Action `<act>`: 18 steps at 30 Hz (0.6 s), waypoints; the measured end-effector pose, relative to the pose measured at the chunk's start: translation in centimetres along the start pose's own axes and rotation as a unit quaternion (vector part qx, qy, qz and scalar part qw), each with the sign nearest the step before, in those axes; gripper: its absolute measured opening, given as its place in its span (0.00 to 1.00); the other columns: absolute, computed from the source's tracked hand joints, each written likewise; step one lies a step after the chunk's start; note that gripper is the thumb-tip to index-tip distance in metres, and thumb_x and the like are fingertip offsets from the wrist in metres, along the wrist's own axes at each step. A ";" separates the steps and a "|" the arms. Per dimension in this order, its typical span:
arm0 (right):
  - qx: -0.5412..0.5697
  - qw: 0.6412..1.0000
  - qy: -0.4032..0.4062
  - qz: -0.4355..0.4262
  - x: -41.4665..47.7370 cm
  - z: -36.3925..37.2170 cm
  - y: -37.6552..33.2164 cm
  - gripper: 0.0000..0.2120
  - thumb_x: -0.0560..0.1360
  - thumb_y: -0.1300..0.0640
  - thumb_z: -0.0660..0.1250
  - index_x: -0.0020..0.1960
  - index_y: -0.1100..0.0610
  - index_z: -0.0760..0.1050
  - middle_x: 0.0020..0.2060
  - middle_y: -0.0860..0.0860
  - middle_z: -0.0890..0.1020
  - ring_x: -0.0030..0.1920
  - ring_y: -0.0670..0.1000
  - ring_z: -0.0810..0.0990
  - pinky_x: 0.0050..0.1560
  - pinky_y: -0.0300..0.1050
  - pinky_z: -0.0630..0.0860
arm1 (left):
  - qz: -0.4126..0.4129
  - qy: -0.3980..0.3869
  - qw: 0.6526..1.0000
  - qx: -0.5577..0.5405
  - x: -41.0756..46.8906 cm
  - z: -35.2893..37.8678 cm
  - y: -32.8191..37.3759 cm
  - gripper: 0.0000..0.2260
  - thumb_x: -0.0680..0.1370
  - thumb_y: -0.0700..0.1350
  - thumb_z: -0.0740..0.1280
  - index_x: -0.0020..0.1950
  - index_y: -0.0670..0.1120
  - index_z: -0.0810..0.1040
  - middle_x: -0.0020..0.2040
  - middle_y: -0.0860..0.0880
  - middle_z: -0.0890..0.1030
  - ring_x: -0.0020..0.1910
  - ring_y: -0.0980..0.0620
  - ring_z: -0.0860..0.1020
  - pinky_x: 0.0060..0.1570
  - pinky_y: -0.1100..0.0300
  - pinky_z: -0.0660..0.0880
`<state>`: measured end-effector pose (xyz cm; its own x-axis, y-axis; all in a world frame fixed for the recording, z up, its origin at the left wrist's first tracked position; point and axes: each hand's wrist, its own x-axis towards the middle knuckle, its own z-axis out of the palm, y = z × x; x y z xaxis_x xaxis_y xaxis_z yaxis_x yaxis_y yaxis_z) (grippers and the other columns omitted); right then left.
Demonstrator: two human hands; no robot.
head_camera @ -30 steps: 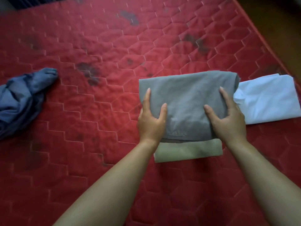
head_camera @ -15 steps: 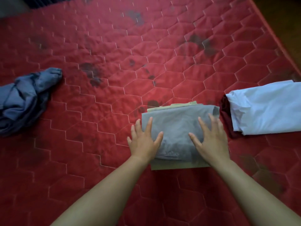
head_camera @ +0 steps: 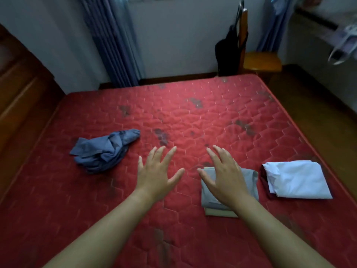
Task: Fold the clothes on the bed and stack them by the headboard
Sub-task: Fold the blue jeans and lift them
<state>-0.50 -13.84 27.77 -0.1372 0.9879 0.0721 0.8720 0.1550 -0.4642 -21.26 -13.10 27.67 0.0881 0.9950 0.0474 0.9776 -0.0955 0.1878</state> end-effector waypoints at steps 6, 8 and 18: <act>-0.013 0.997 0.045 -0.068 -3.9 -3.5 -15.3 0.32 0.75 0.37 0.55 0.74 0.52 0.59 0.73 0.51 0.61 0.74 0.53 0.56 0.71 0.57 0.59 | 0.003 0.081 0.997 0.016 -8.3 -12.4 -8.4 0.32 0.72 0.70 0.51 0.74 0.61 0.55 0.74 0.51 0.62 0.74 0.49 0.57 0.68 0.38 0.54; -0.011 0.994 0.050 -0.092 -5.5 -3.4 -20.3 0.31 0.75 0.38 0.56 0.73 0.53 0.61 0.73 0.52 0.62 0.73 0.53 0.58 0.70 0.56 0.60 | -0.008 0.097 0.995 0.021 -11.7 -15.2 -11.5 0.31 0.73 0.69 0.52 0.74 0.60 0.57 0.73 0.51 0.63 0.74 0.48 0.58 0.68 0.37 0.55; -0.001 0.982 0.049 -0.184 -5.0 -2.6 -36.5 0.31 0.75 0.37 0.55 0.73 0.51 0.61 0.73 0.50 0.61 0.73 0.50 0.57 0.71 0.52 0.59 | -0.081 0.152 0.985 0.018 -16.6 -24.2 -23.9 0.32 0.72 0.70 0.48 0.74 0.61 0.55 0.74 0.52 0.62 0.74 0.50 0.57 0.68 0.39 0.55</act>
<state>-30.38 -24.39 46.65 -0.3976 0.8600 0.3199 0.7731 0.5017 -0.3882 -50.69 -28.08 46.16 -0.1258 0.9415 0.3127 0.9808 0.0707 0.1819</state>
